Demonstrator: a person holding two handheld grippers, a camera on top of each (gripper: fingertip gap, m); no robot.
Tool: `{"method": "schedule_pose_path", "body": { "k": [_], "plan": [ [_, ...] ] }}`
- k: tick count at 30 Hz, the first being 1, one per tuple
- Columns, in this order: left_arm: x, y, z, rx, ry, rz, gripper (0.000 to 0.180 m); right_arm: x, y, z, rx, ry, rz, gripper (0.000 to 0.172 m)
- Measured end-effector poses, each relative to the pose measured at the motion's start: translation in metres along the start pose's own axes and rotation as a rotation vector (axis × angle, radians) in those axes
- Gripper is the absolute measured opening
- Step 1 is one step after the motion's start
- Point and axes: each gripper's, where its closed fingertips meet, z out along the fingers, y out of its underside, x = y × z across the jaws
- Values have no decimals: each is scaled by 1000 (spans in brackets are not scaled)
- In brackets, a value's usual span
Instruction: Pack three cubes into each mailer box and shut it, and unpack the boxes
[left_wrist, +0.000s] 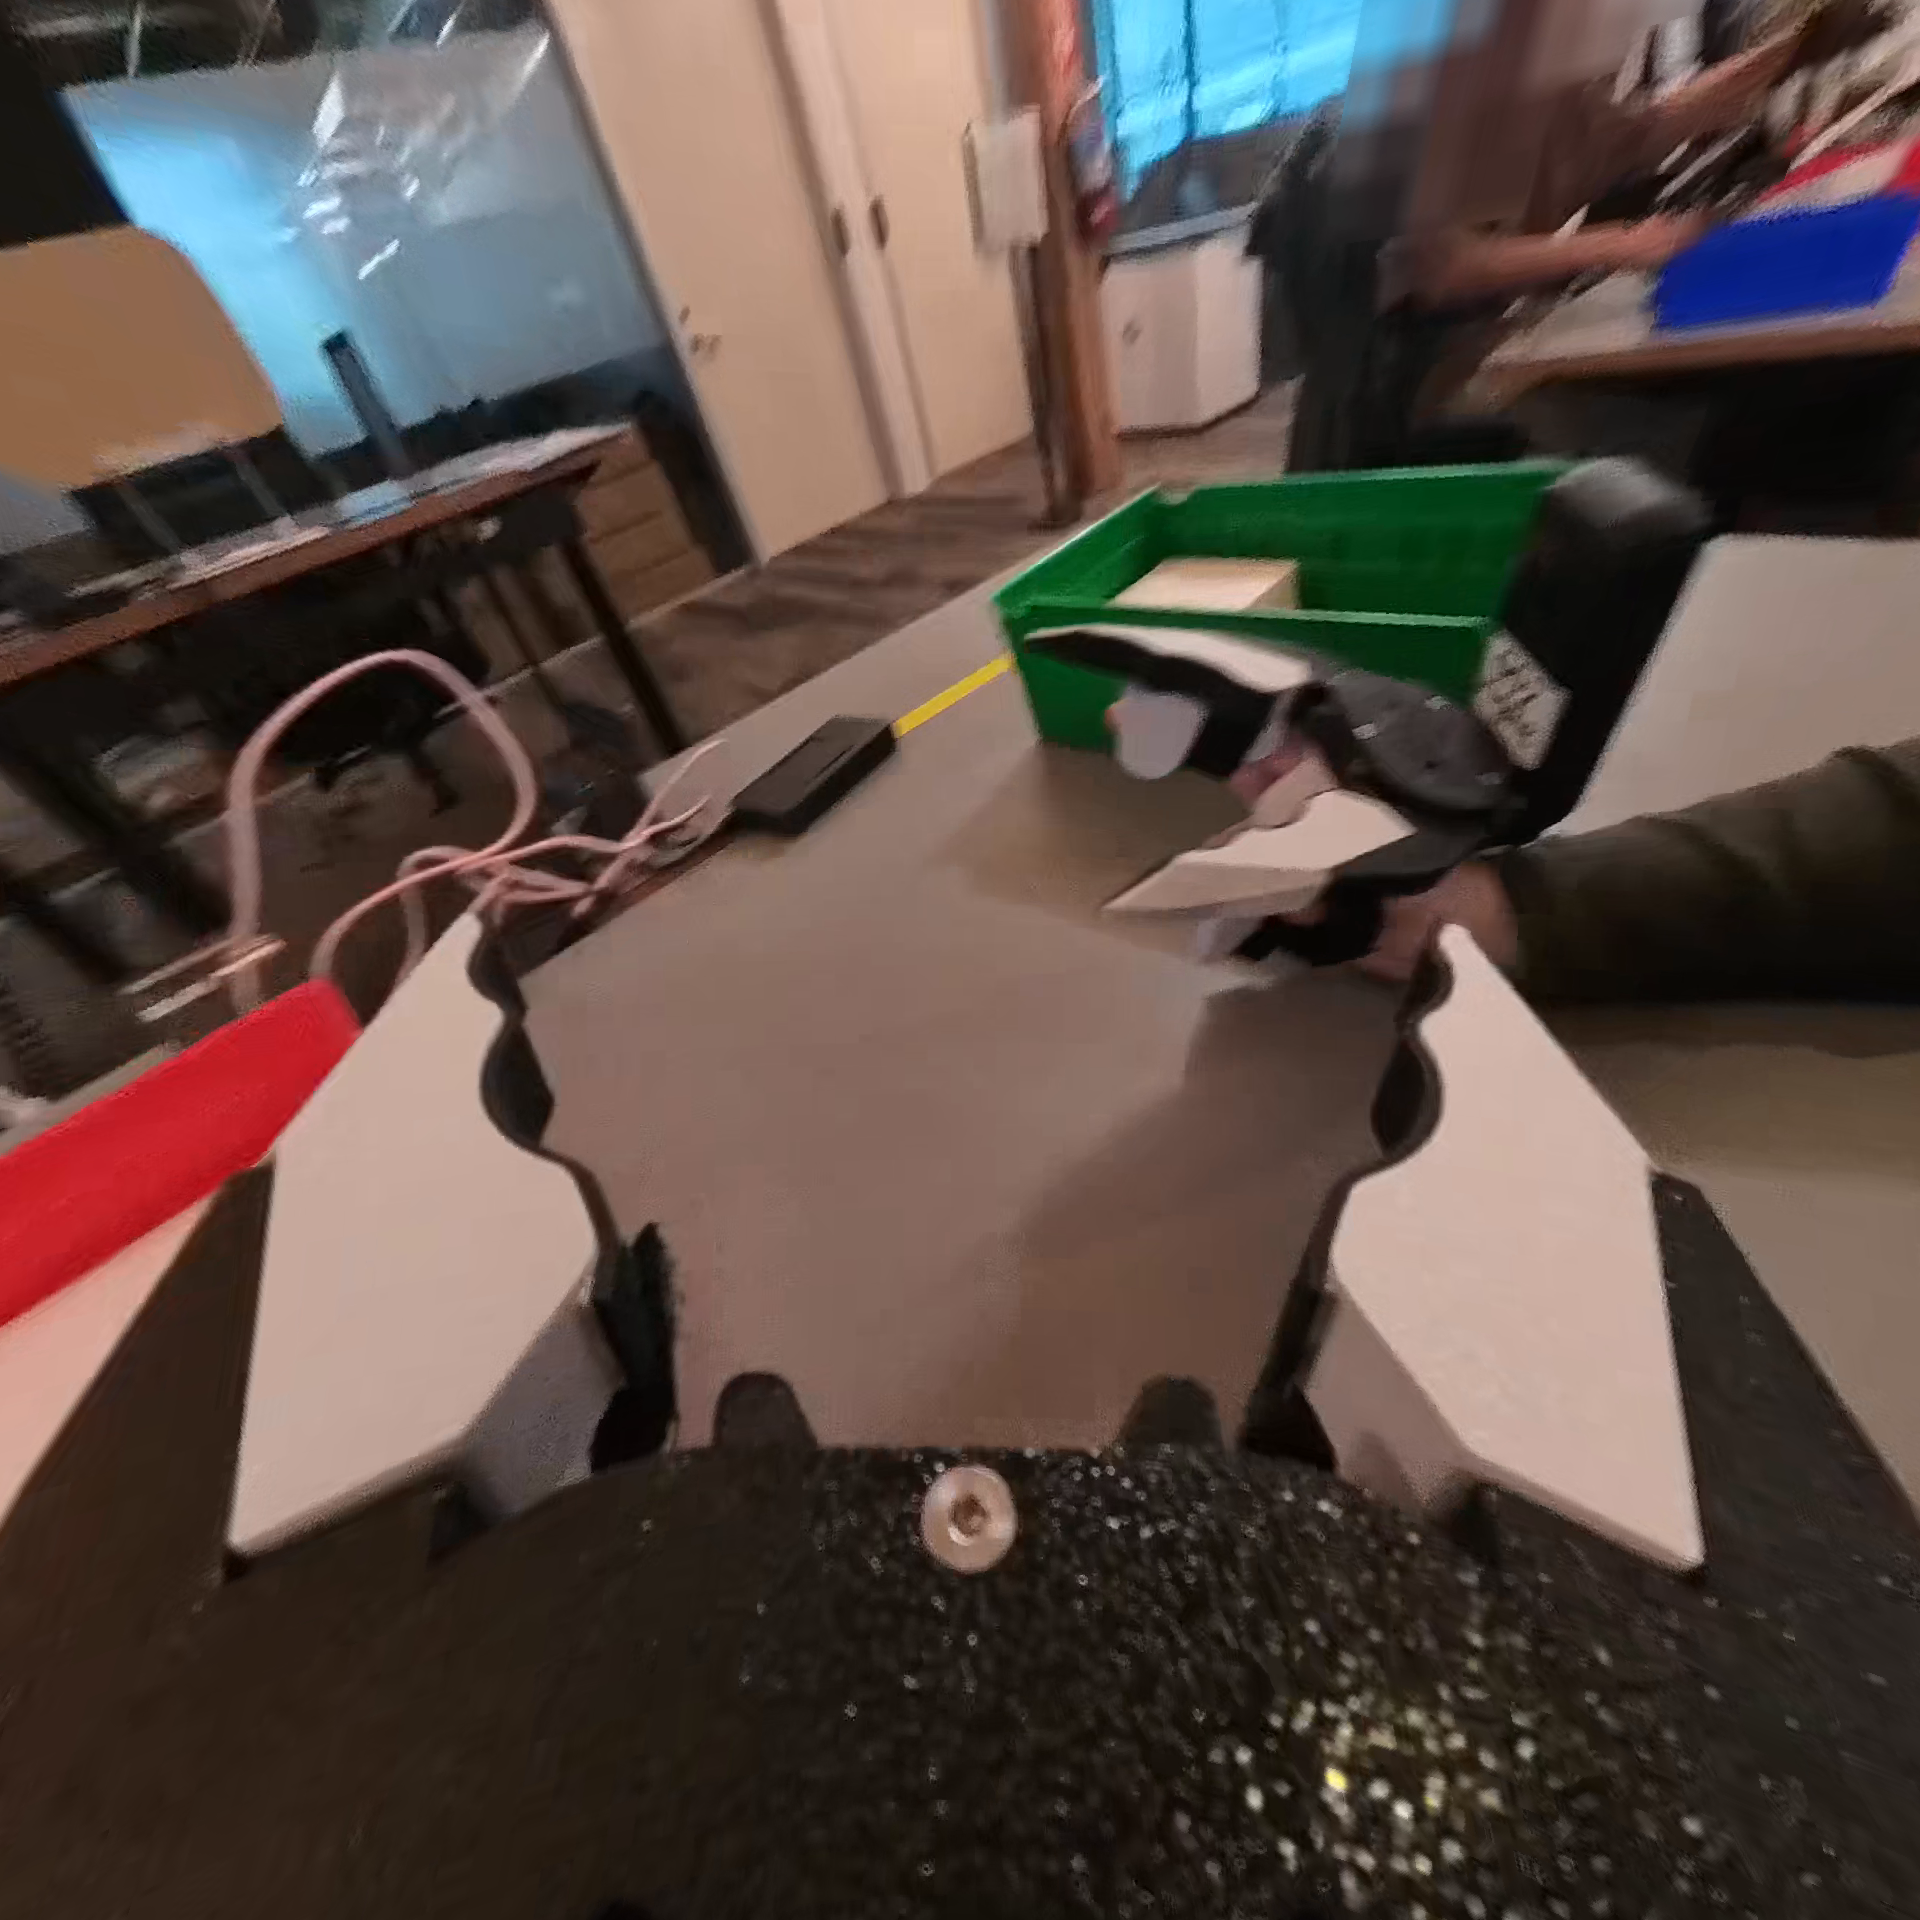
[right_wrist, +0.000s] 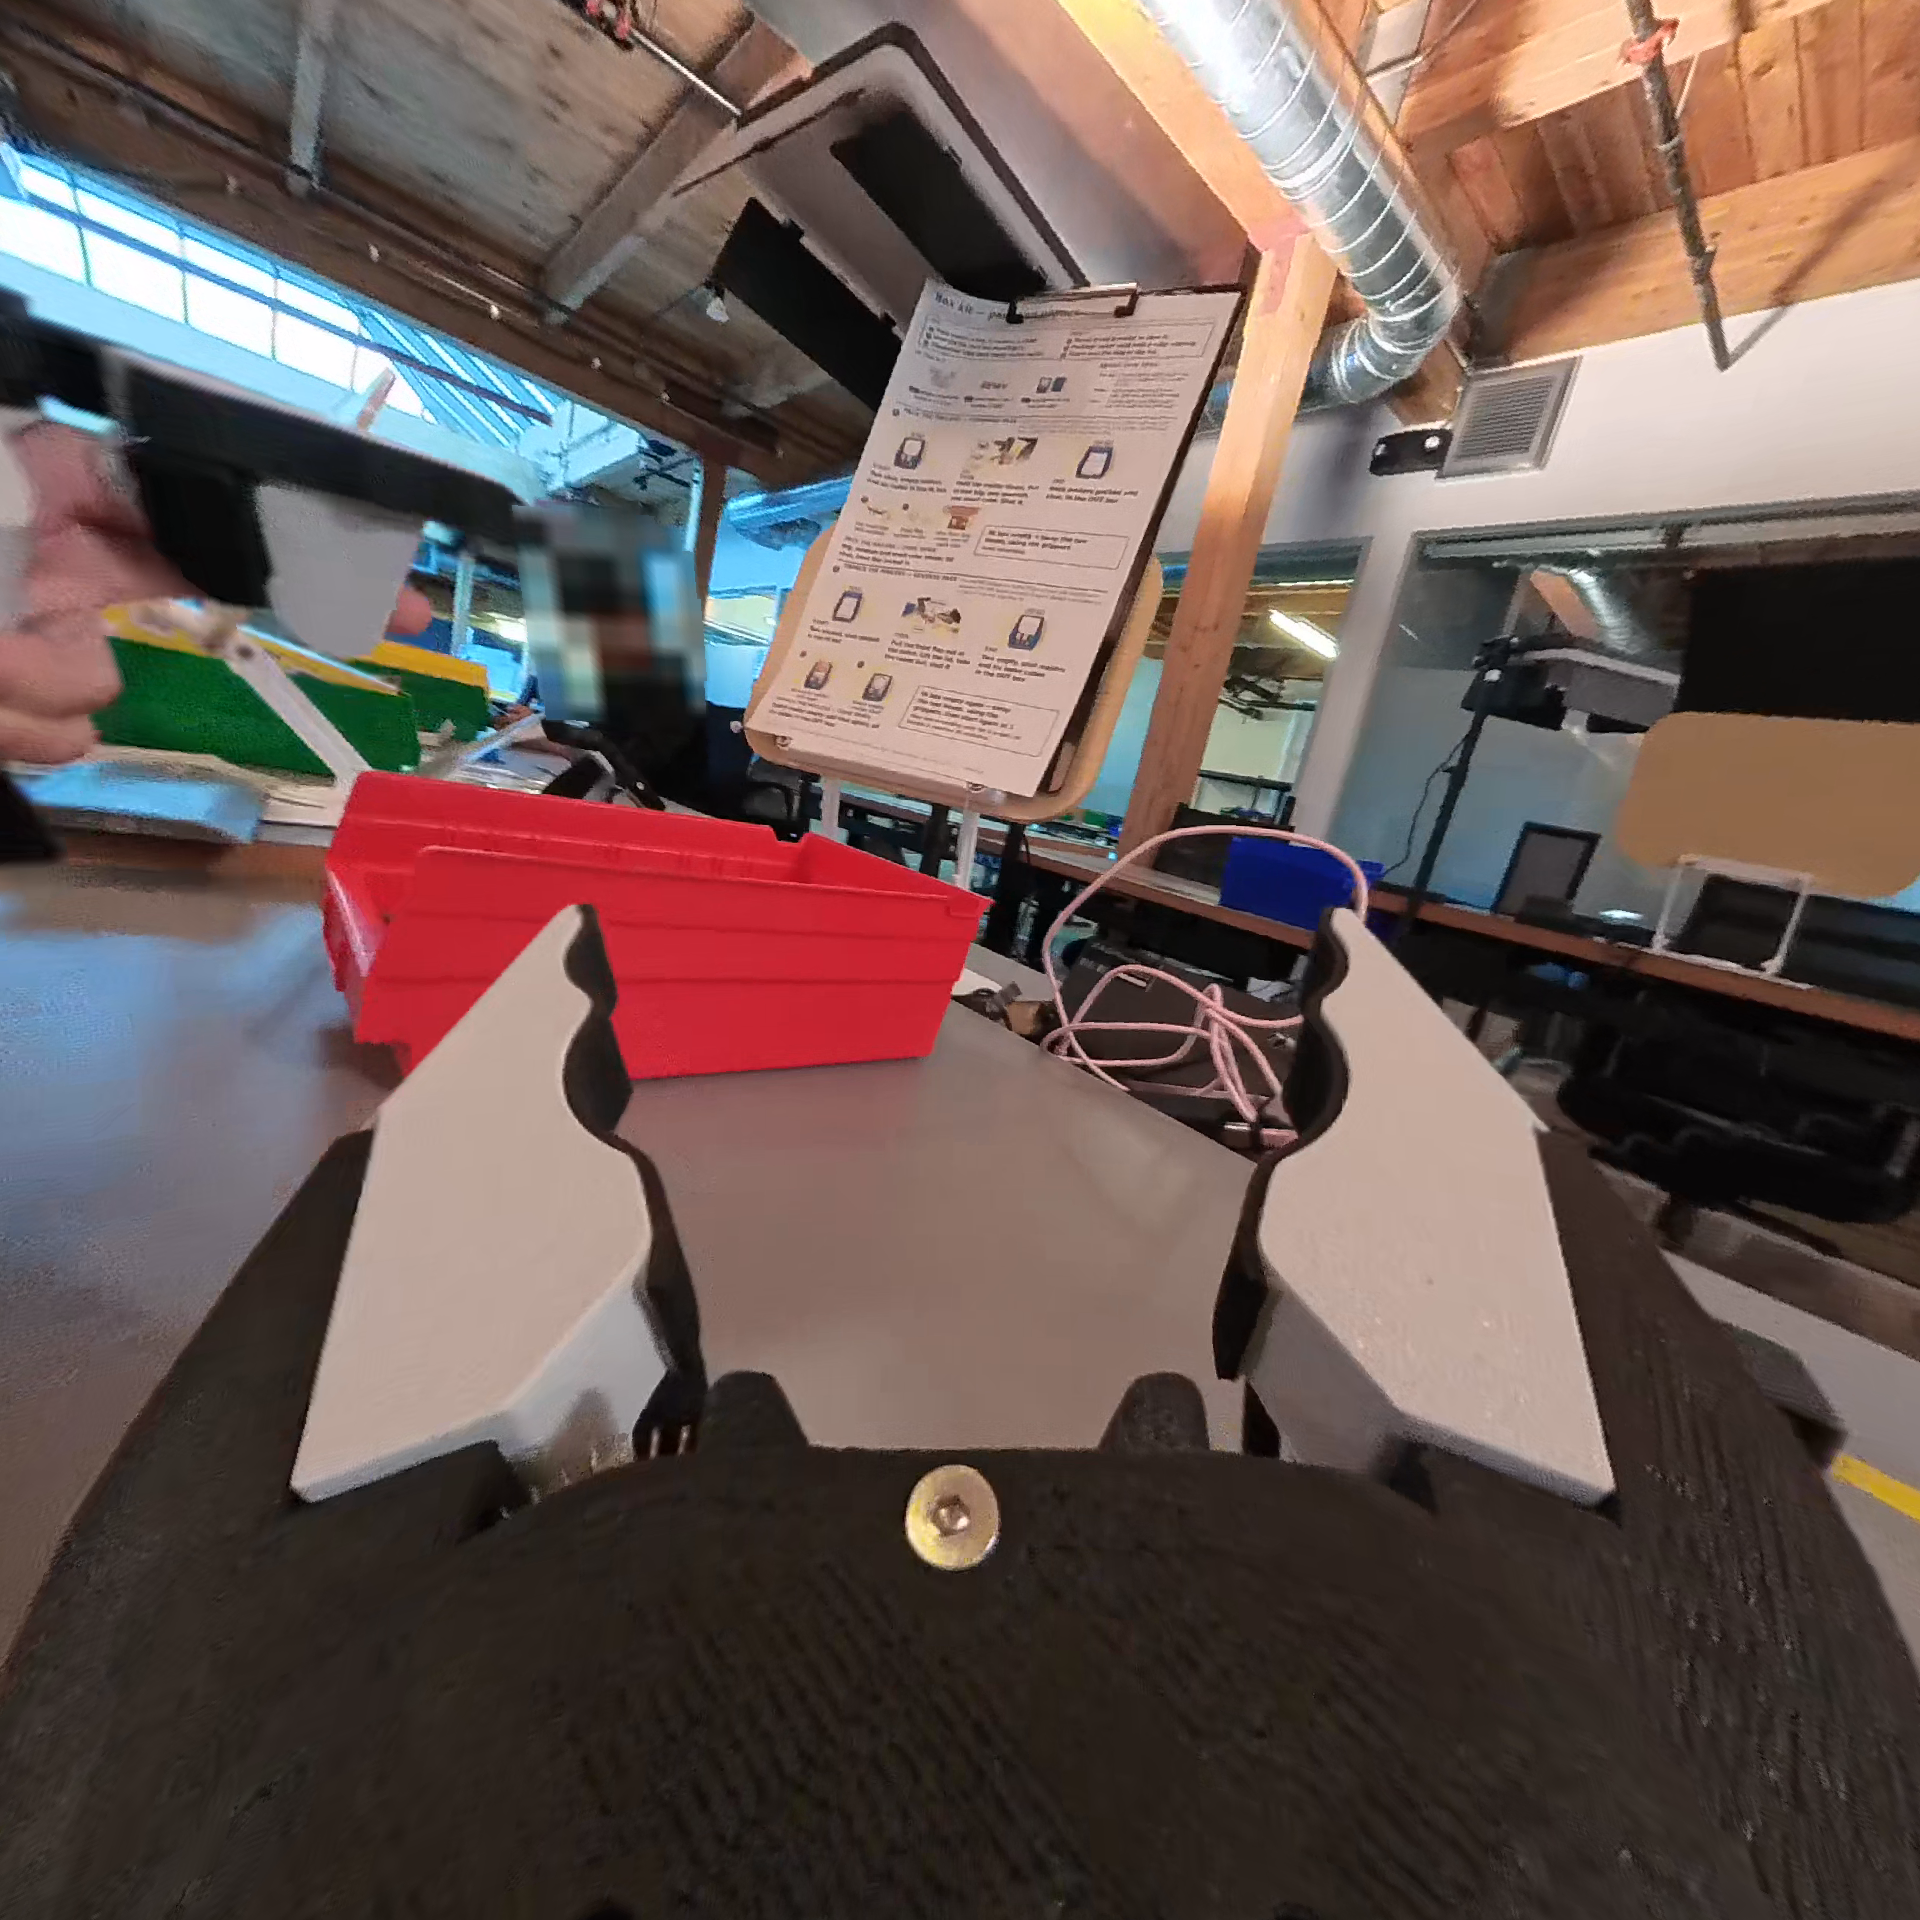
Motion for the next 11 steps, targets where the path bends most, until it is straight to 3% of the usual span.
{"method": "schedule_pose_path", "body": {
  "k": [3, 6, 8, 11],
  "plan": [
    [-63, -4, -19, -67, -93, 91, 157, -2, 1, 1, -2, -16, 23, 130],
    [-124, 12, -22, -250, -58, 194, 146, -4, 3, 1, -7, -25, 19, 130],
    [-157, 42, -12, -437, 28, 185, 159, -5, 4, 2, -14, -29, 16, 129],
    [-186, 103, 7, -725, 199, 140, 158, -6, 7, 3, -25, -40, 11, 130]
  ]
}}
